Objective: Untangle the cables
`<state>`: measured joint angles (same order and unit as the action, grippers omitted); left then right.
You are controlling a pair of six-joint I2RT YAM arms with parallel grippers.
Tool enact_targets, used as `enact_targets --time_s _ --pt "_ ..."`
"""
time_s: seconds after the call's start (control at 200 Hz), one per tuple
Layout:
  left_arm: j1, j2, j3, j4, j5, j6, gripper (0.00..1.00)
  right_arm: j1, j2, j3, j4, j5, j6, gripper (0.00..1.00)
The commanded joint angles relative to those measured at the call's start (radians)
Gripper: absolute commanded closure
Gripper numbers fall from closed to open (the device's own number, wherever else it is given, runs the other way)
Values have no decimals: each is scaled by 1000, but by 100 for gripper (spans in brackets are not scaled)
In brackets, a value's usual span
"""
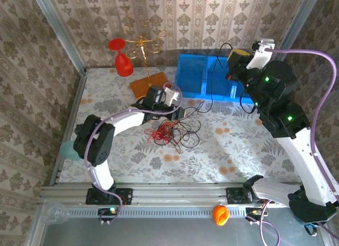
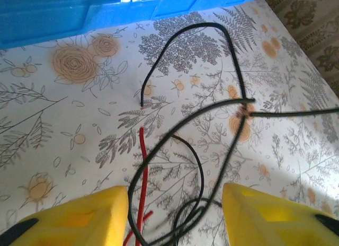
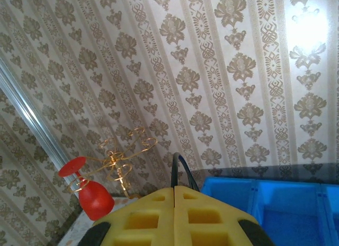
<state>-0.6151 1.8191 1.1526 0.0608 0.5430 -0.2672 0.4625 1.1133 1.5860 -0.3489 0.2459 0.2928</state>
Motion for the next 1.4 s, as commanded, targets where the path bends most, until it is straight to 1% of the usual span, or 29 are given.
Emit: enact_targets --time_s 0.0,0.095,0.145,0.2,0.25,0.31,0.42,0.495,0.585,0.725,0.815,0.92,0.94,1.03,1.12,1.25,1.37,1.395 --pt "9 53 38 -9 34 41 54 2 -12 14 -12 -37 13 100" --pt "14 101 60 -10 65 46 57 2 -13 13 -9 -46 12 100" --pt "12 120 68 -6 74 48 61 2 -14 12 -8 -48 11 100" --pt "12 129 67 -1 70 47 72 2 -13 10 -5 -48 9 100" --pt "13 119 52 12 51 41 86 3 -10 9 -3 -42 2 100" --pt "14 87 20 35 15 31 100 2 -8 7 0 -25 -8 100" --pt "20 -22 -68 44 -119 1 100 2 -6 13 11 49 -35 100" --pt "34 -116 -130 9 -235 -26 100 -1 -21 20 12 114 -51 100" --pt "68 -222 -209 -15 -309 -73 100 -6 -56 2 28 189 -65 100" --pt "140 -320 -311 -22 -301 -130 100 -19 -99 -18 38 276 -76 100" --pt "153 -355 -342 -47 -330 -137 100 -33 -118 -20 24 301 -70 100" --pt "154 -398 -384 -33 -332 -150 100 -48 -132 -17 6 328 -67 100" --pt "180 -404 -389 -33 -333 -149 100 -53 -134 -16 3 334 -68 100" --pt "190 -417 -408 -37 -348 -153 100 -67 -148 -13 -4 372 -71 100" --pt "195 -407 -422 -15 -314 -151 100 -82 -150 -15 -13 315 -54 100" --pt "183 -384 -407 -13 -279 -153 100 -82 -83 17 -68 198 -18 100" --pt "166 -384 -394 -30 -254 -123 100 -82 -34 49 -86 144 -7 100" --pt "133 -384 -389 -40 -250 -116 100 -82 -24 57 -87 139 -6 100"
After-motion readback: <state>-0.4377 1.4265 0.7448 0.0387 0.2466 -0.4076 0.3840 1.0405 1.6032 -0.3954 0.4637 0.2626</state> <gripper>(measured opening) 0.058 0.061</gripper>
